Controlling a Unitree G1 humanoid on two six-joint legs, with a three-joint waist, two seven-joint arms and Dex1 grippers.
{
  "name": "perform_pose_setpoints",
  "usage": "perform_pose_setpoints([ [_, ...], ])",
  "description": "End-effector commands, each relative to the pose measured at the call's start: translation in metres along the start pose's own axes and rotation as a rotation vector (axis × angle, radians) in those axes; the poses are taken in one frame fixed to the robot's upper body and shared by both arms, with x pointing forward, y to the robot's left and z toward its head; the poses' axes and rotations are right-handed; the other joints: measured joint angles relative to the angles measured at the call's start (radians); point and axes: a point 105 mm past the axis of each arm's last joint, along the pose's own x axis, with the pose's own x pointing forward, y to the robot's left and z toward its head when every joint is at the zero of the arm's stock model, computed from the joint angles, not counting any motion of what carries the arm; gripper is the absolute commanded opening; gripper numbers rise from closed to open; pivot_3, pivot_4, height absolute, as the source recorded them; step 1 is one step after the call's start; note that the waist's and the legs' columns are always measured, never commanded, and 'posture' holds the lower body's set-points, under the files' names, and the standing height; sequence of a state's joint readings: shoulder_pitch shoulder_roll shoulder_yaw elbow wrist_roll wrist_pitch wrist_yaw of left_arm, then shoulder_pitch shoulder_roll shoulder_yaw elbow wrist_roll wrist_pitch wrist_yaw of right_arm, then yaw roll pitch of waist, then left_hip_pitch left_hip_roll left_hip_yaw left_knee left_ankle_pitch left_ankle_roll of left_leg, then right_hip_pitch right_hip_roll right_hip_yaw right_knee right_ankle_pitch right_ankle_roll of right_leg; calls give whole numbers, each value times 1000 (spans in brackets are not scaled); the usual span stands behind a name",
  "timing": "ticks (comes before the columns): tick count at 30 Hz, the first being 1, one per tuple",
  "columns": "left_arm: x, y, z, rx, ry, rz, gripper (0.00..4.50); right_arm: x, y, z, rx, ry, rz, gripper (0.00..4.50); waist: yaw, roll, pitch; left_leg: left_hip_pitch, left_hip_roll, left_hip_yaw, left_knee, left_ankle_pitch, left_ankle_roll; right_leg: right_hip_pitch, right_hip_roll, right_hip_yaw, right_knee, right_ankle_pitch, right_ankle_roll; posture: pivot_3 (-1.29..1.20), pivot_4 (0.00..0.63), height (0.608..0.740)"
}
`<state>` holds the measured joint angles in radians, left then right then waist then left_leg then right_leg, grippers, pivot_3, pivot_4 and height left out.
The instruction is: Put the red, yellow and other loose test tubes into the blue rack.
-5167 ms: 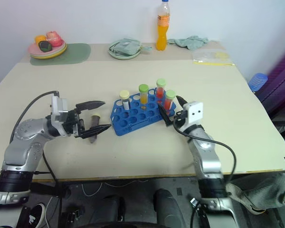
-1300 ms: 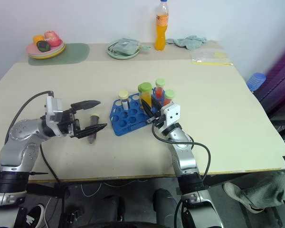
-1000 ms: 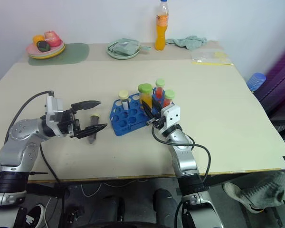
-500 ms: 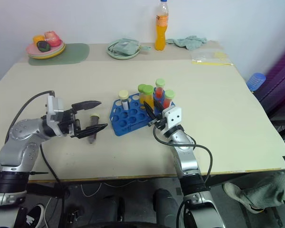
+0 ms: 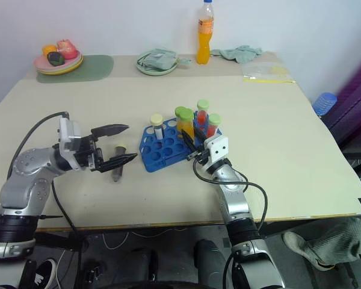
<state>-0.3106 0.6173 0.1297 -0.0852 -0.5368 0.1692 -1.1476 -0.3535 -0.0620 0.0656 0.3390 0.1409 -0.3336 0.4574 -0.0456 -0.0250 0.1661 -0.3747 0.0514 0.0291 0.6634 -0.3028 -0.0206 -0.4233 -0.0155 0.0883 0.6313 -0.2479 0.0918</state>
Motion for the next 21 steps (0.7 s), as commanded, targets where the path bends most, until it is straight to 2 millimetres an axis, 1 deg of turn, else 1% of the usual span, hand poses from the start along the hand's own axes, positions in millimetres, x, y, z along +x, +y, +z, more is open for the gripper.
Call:
perform_pose_setpoints([
  [1, 2, -2, 11, 26, -31, -6, 4500, 3, -2, 10, 63, -44, 16, 725, 0, 0, 0, 0, 0, 0, 0, 0, 0, 0, 0, 0, 0, 0, 0, 0, 150, 740],
  [3, 2, -2, 11, 25, -32, -4, 4500, 1, -4, 8, 91, -36, 22, 1747, 0, 0, 0, 0, 0, 0, 0, 0, 0, 0, 0, 0, 0, 0, 0, 0, 150, 740],
  [4, 2, -2, 11, 25, -31, -5, 4500, 0, -4, 8, 88, -35, 25, 2080, 0, 0, 0, 0, 0, 0, 0, 0, 0, 0, 0, 0, 0, 0, 0, 0, 150, 740],
  [7, 3, -2, 11, 24, -32, -3, 4500, -2, -6, 11, 78, -37, 24, 3630, 0, 0, 0, 0, 0, 0, 0, 0, 0, 0, 0, 0, 0, 0, 0, 0, 150, 740],
  [9, 3, -2, 11, 23, -31, -3, 4500, -3, -8, 13, 63, -33, 25, 4461, 0, 0, 0, 0, 0, 0, 0, 0, 0, 0, 0, 0, 0, 0, 0, 0, 150, 740],
  [11, 3, -2, 10, 23, -31, -3, 4500, -10, -9, 13, 45, -20, 46, 4461, 2, 0, 0, 0, 0, 0, 0, 0, 0, 0, 0, 0, 0, 0, 0, 0, 150, 740],
  [14, 4, -3, 9, 23, -31, -3, 4500, -29, -16, 9, 7, 32, 79, 4461, 5, 0, 0, 0, 0, 0, 0, 0, 0, 0, 0, 0, 0, 0, 0, 0, 150, 740],
  [18, 3, -2, 8, 28, -29, 8, 4500, -47, -26, 19, -22, 62, 100, 4461, 2, 0, 0, 0, 0, 0, 0, 0, 0, 1, -1, 0, 0, 0, 0, 0, 150, 740],
  [21, 1, -1, 5, 36, -20, 18, 4500, -62, -25, 23, -52, 107, 161, 4461, 1, 0, 0, 0, 0, 0, 0, 0, 0, 1, 0, 0, 0, 0, 0, 0, 150, 740],
])
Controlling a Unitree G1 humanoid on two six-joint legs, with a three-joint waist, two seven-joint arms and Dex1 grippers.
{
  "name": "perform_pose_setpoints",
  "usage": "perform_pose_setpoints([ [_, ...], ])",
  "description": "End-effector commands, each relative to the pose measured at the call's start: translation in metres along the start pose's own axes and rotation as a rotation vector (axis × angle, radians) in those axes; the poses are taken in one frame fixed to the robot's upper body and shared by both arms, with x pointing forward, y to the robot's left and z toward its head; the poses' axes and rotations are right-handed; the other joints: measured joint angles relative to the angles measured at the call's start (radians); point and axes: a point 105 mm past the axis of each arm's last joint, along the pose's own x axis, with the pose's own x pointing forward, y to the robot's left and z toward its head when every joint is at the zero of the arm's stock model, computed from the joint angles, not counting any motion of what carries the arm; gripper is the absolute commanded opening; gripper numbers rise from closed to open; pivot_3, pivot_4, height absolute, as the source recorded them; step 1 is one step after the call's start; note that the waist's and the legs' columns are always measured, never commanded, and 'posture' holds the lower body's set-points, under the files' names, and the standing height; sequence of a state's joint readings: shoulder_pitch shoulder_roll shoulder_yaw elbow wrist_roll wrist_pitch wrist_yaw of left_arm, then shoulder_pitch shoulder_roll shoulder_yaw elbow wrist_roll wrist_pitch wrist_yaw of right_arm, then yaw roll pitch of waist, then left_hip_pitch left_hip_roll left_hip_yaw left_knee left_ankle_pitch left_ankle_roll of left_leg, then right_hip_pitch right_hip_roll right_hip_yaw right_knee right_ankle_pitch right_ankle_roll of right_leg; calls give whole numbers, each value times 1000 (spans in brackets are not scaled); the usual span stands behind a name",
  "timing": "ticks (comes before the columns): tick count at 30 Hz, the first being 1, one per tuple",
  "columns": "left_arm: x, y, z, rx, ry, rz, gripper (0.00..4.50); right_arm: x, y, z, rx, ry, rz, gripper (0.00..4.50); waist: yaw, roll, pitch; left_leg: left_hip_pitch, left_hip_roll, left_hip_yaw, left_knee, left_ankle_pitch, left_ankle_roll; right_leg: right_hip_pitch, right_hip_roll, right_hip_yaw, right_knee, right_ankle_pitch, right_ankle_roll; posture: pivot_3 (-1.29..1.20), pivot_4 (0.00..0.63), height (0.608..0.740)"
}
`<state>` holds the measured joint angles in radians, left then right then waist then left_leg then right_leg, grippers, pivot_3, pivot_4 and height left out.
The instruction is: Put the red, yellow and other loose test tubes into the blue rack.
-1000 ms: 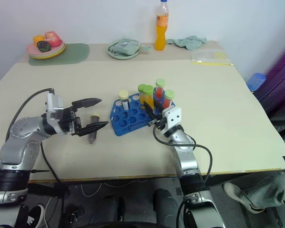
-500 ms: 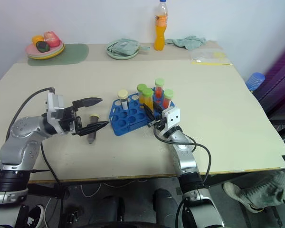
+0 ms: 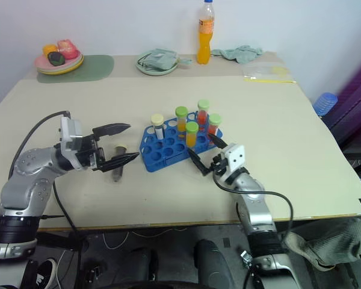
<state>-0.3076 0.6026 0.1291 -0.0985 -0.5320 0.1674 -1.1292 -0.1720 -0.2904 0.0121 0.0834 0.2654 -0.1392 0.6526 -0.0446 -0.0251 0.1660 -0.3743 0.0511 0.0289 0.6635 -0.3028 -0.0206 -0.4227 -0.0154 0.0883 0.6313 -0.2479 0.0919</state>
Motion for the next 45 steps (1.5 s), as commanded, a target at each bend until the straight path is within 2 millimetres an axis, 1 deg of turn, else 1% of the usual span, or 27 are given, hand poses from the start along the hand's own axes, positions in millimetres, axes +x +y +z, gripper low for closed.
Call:
perform_pose_setpoints([
  [1, -2, 0, 3, 29, -7, 9, 4500, -11, 2, 19, -28, -21, 58, 4461, 0, 0, 0, 0, 0, 0, 0, 0, 0, 0, 0, 0, 0, 0, 0, 0, 150, 740],
  [2, -3, 0, 3, 31, -2, 10, 4500, -14, 3, 20, -27, -11, 70, 4461, 0, 0, 0, 0, 0, 0, 0, 0, 0, 0, 0, 0, 0, 0, 0, 0, 150, 740],
  [6, -11, 2, -2, 52, 32, 47, 4500, -30, 0, 39, -73, 21, 154, 4461, 2, 0, 0, 0, 0, 0, 0, 0, 0, 0, 0, 0, 0, 0, 0, 0, 150, 740],
  [9, -16, 2, -9, 48, 96, 106, 4500, -43, -2, 60, -68, 69, 273, 4461, 3, 0, 0, 0, 0, 0, 0, 0, 0, 0, 0, 1, 0, 0, 0, 0, 150, 740],
  [11, -20, -2, -14, 34, 147, 109, 4500, -51, -1, 75, -68, 114, 368, 4461, 3, 0, 0, 0, 0, 0, 0, 0, 0, 0, 0, 1, -1, 0, 0, 0, 150, 740],
  [12, -22, -3, -18, 44, 199, 120, 4500, -56, -2, 80, -53, 145, 417, 4461, 3, 0, 0, 0, 0, 0, 0, 0, 0, 0, 0, 1, -1, 0, 0, 0, 150, 740],
  [14, -22, -8, -18, 47, 233, 85, 4500, -61, 0, 86, -32, 180, 480, 4461, 3, -1, 0, 0, 0, 0, 0, 0, 0, 0, 0, 1, -1, 0, 0, 0, 150, 740],
  [15, -22, -11, -18, 32, 246, 62, 4500, -61, 1, 87, -23, 191, 495, 4461, 3, -1, 0, 0, 0, 0, 0, 0, 0, 0, 0, 1, -1, 0, 0, 0, 150, 740],
  [17, -26, -6, -20, 25, 308, 85, 4500, -59, 3, 87, -26, 203, 515, 4461, 3, -1, 0, 0, 0, 0, 0, 0, 0, 1, 0, 1, -1, 0, 0, 0, 150, 740],
  [19, -26, 2, -19, -9, 361, 162, 4500, -53, 3, 85, -21, 180, 506, 4461, 3, -1, 0, 0, 0, 0, 0, 0, 0, 0, 0, 1, -1, -1, 0, 0, 150, 740],
  [20, -27, 9, -16, -4, 388, 227, 4500, -50, 4, 83, -19, 168, 504, 4461, 2, -1, 0, 0, 0, 0, 0, 0, 0, 0, 0, 1, -1, -1, 0, 0, 150, 740],
  [24, -42, 27, -19, -159, 546, 433, 4500, -40, 13, 78, -13, 136, 516, 4461, 2, -2, 1, 0, 0, -1, 0, 0, 0, 0, 0, 0, -1, 0, 1, 0, 150, 740],
  [26, -43, 38, -15, -254, 582, 525, 4500, -36, 14, 79, -15, 120, 520, 4461, 5, -2, 1, 0, 0, -1, 0, 0, 0, 0, 0, 0, -1, 0, 1, 0, 150, 740],
  [27, -42, 41, -14, -308, 599, 556, 4500, -34, 14, 79, -16, 115, 520, 4461, 6, -3, 1, -1, 0, -1, 1, 0, 0, 0, 0, 0, -1, 0, 1, 0, 150, 740],
  [30, -44, 45, -15, -397, 675, 611, 4500, -30, 17, 81, -14, 103, 520, 4461, 5, -3, 2, -1, 0, -1, 2, 0, 0, 1, 0, -1, -1, 1, 3, 0, 150, 740],
  [32, -39, 44, -13, -491, 681, 611, 4500, -28, 19, 82, -14, 98, 524, 4461, 3, -3, 1, 0, 0, -2, 1, 0, 0, 1, 0, -1, -1, 1, 4, 0, 150, 740],
  [34, -38, 42, -19, -574, 725, 610, 4500, -27, 21, 81, -11, 93, 525, 4461, 3, -3, 1, 0, 0, -2, 1, 0, 0, 1, 1, -1, 0, 1, 4, 0, 150, 740],
  [36, -36, 39, -27, -649, 763, 572, 4500, -25, 24, 79, -5, 88, 523, 4461, 1, -3, 1, -1, 0, -3, 1, 0, 0, 1, 1, -2, 0, 1, 4, 0, 150, 740],
  [38, -32, 32, -29, -702, 774, 508, 4500, -24, 27, 78, 0, 85, 522, 4461, -1, -3, 1, 0, 0, -3, 1, 0, 0, 1, 1, -2, 0, 1, 4, 0, 150, 740],
  [41, -37, 27, -33, -766, 849, 461, 4500, -22, 28, 78, 2, 85, 520, 4461, 1, -4, 2, 0, 0, -4, 1, 0, 0, 0, 1, -2, 1, 1, 4, 0, 150, 740],
  [45, -41, 31, -38, -846, 928, 468, 4500, -20, 29, 78, 0, 84, 519, 4461, 7, -4, 2, -1, -1, -4, 1, 0, 0, 0, -1, -3, 1, 1, 4, 0, 150, 740],
])
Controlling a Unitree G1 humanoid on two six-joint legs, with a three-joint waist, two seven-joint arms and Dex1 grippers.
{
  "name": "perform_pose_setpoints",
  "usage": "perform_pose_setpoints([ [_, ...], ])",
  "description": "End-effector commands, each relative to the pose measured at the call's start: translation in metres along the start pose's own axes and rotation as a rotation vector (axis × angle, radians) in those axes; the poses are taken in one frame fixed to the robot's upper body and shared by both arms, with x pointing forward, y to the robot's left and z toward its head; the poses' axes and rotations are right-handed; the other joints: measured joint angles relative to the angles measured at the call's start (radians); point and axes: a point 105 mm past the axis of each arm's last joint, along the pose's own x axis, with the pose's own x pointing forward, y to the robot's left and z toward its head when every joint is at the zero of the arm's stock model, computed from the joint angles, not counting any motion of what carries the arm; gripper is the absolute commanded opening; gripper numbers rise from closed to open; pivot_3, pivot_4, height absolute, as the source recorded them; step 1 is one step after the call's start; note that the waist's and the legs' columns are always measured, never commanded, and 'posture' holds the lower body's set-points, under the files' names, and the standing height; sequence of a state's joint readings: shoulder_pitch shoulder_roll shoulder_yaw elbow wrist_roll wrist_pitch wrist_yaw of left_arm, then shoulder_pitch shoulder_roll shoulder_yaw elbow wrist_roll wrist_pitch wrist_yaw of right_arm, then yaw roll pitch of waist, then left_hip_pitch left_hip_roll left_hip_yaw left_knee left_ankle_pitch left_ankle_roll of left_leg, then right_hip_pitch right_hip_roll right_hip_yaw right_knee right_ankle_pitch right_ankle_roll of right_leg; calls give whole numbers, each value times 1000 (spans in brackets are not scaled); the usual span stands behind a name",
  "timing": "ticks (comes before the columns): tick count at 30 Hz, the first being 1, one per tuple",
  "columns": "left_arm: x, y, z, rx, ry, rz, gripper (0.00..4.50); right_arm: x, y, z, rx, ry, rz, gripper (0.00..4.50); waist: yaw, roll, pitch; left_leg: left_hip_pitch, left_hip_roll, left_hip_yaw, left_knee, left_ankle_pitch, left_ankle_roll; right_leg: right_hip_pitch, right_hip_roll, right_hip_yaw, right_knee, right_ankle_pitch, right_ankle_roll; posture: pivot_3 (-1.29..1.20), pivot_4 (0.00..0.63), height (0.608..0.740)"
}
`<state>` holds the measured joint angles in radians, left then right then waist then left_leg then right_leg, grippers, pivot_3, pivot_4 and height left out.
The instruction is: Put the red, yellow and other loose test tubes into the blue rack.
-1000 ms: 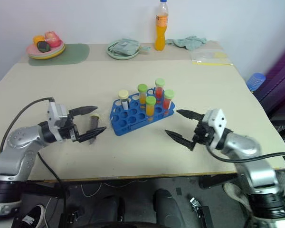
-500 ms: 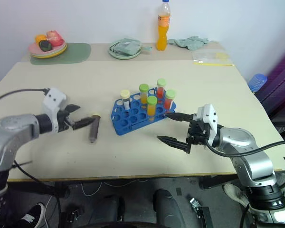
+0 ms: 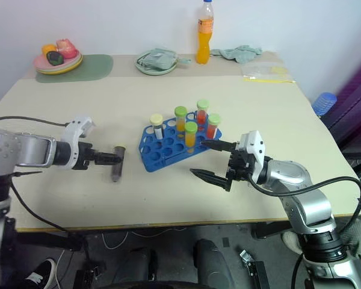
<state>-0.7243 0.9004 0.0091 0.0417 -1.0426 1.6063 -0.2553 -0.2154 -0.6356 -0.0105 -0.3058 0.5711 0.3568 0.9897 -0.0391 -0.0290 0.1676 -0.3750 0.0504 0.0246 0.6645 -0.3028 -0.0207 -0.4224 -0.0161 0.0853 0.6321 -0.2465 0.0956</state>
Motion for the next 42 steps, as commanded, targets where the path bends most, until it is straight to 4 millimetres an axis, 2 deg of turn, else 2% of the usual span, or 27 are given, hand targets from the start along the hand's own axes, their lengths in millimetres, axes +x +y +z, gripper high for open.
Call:
perform_pose_setpoints([
  [1, 1, -2, 4, -26, 47, -1, 4500, 3, 2, 11, -44, -30, 7, 4461, 4, 0, 0, 0, -1, 0, 0, 0, 0, 0, 0, 0, 0, 0, 0, 0, 150, 740],
  [5, 11, 5, 13, -64, 70, 76, 4500, 6, 3, 13, -46, -37, 4, 4461, 7, 0, 0, 0, -1, 0, 0, 0, 0, 0, 0, 0, 0, 0, 0, 0, 150, 740],
  [11, 31, 0, 18, -113, 107, 96, 4500, 10, 4, 16, -50, -48, -5, 4461, 9, 0, 0, 0, -1, 0, 0, 0, -1, 0, 0, 0, 0, 0, 0, 0, 150, 740],
  [23, 54, -4, 9, -201, 126, 115, 4500, 9, 3, 10, -41, -42, -23, 4461, 28, 5, -3, 2, -2, 0, 0, 2, -3, 3, -1, 0, 0, 0, 0, 0, 150, 740],
  [26, 57, -5, 9, -219, 124, 118, 3615, 9, 3, 9, -38, -41, -23, 4500, 28, 5, -3, 2, -3, 0, 1, 3, -5, 4, -1, -1, 0, 0, 0, 0, 150, 740],
  [31, 57, -3, 11, -242, 94, 141, 1128, 8, 3, 8, -38, -36, -25, 4500, 26, 5, -3, 2, -3, -1, 1, 3, -6, 4, -1, -1, 0, 0, 0, 0, 150, 740],
  [32, 56, -3, 12, -250, 85, 142, 823, 8, 3, 8, -38, -35, -25, 4500, 25, 5, -3, 2, -3, -1, 1, 4, -6, 4, -1, -1, 0, 0, 0, 0, 150, 740],
  [38, 41, 7, 25, -275, -42, 218, 775, 7, 3, 8, -42, -33, -34, 4500, 23, 4, -3, 2, -3, -2, 0, 4, -7, 4, -1, -2, 0, 0, 0, 0, 150, 740],
  [42, 19, 8, 39, -207, -251, 271, 775, 6, 1, 6, -49, -27, -49, 4500, 19, 4, -3, 1, -2, -2, 0, 5, -9, 3, -1, -2, 0, 0, 0, 0, 150, 740],
])
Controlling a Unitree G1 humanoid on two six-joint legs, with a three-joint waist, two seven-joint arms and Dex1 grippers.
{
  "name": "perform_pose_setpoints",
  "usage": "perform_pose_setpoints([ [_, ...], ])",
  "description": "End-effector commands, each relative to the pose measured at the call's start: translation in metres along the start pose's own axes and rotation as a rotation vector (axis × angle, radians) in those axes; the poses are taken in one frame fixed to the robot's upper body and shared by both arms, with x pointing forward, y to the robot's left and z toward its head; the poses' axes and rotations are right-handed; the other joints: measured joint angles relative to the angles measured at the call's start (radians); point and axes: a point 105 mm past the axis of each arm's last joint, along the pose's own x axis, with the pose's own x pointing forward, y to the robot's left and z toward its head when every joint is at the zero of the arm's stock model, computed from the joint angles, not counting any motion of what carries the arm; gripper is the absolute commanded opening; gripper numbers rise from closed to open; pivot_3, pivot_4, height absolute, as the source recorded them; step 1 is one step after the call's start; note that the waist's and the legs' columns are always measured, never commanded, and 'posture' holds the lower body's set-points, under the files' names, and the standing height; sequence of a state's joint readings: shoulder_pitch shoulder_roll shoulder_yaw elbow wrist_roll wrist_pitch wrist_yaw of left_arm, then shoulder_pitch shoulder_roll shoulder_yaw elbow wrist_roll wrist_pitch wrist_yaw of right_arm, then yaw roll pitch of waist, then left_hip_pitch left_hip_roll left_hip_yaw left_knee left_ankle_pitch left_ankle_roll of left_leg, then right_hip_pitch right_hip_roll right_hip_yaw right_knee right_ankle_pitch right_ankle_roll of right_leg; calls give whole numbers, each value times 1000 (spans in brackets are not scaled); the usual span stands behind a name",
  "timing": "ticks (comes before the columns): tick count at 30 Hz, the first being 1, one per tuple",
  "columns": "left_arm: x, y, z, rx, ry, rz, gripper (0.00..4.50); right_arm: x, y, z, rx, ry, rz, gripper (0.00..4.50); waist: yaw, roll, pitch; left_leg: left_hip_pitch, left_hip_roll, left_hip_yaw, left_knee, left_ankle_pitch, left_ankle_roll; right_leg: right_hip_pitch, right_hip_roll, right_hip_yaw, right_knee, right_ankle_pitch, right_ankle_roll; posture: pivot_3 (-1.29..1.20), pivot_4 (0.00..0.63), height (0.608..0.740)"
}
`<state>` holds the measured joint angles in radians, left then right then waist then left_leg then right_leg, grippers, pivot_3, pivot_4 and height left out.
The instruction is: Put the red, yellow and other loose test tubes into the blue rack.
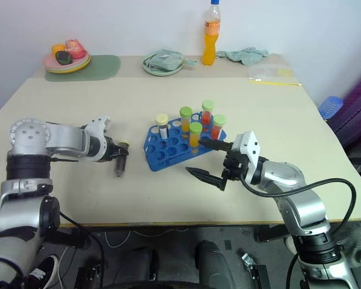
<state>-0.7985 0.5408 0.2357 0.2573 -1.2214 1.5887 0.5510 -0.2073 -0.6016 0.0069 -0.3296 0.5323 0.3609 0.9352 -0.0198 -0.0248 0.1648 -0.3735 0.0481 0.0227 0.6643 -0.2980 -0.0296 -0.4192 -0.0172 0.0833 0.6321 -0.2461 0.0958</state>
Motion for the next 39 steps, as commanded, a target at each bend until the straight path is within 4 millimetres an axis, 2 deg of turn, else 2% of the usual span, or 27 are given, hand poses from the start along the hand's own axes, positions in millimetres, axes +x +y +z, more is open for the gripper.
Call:
perform_pose_setpoints([
  [1, -28, 6, 24, 37, -229, 48, 775, -2, -1, 8, -42, -28, -11, 4500, 1, 0, 0, 0, 0, 0, -1, 1, -2, 0, 0, 0, 0, 0, 0, 0, 150, 740],
  [3, -48, -5, 44, 89, -499, -33, 775, -3, -2, 7, -42, -25, -18, 4500, 1, 0, 0, 0, 0, 0, -1, 2, -4, -1, 0, 0, 0, 0, 0, 0, 150, 740],
  [5, -69, -22, 52, 199, -720, -146, 775, -6, -4, 7, -45, -21, -23, 4500, 3, 0, 0, -1, 0, 1, -2, 3, -7, -1, -1, 0, -1, -1, -2, 0, 150, 740],
  [7, -81, -33, 48, 352, -839, -191, 775, -10, -7, 8, -50, -16, -31, 4500, 7, 0, 0, -1, 0, 2, -4, 7, -13, -2, -1, 0, -2, -2, -4, 0, 150, 740],
  [9, -94, -55, 40, 530, -960, -330, 775, -13, -10, 7, -48, -6, -35, 4500, 10, 0, 0, -2, -1, 2, -4, 6, -12, -2, -2, 0, -3, -2, -5, 0, 150, 740],
  [11, -95, -65, 29, 640, -1018, -418, 775, -14, -12, 7, -52, -1, -37, 4500, 10, 0, 0, -2, -1, 2, -4, 6, -12, -1, -3, 0, -4, -2, -5, 0, 150, 740],
  [15, -87, -82, 10, 881, -1080, -537, 775, -13, -14, 8, -58, -6, -42, 4500, 7, 0, 0, -2, -1, 3, -3, 6, -11, -1, -3, 1, -4, -2, -5, 0, 150, 740],
  [19, -70, -92, 7, 1008, -1140, -552, 775, -17, -15, 6, -57, 1, -52, 4500, 7, -1, 0, -2, -1, 3, -3, 5, -9, -1, -2, 1, -4, -2, -5, 0, 150, 740],
  [22, -54, -107, -5, 1200, -1177, -575, 775, -24, -13, 4, -55, 14, -70, 4500, 9, -1, 0, -2, -1, 3, -2, 4, -7, -1, -2, 1, -4, -2, -4, 0, 150, 740],
  [26, -38, -112, -2, 1224, -1228, -522, 775, -31, -11, 3, -49, 32, -92, 4500, 8, -1, 0, -2, -1, 3, 0, 2, -3, 0, -2, 1, -4, -2, -4, 0, 150, 740],
  [32, -22, -131, -13, 1257, -1261, -590, 775, -47, -6, 4, -17, 78, -118, 4500, 7, -1, 0, -1, 0, 2, 0, 0, -1, 0, 0, 2, -3, 0, -1, 0, 150, 740],
  [39, -11, -142, -16, 1135, -1274, -665, 775, -49, -6, 8, -14, 88, -135, 4500, 6, -1, 0, -1, 1, 2, 0, 0, 0, 0, 1, 2, -3, 0, -1, 0, 150, 740],
])
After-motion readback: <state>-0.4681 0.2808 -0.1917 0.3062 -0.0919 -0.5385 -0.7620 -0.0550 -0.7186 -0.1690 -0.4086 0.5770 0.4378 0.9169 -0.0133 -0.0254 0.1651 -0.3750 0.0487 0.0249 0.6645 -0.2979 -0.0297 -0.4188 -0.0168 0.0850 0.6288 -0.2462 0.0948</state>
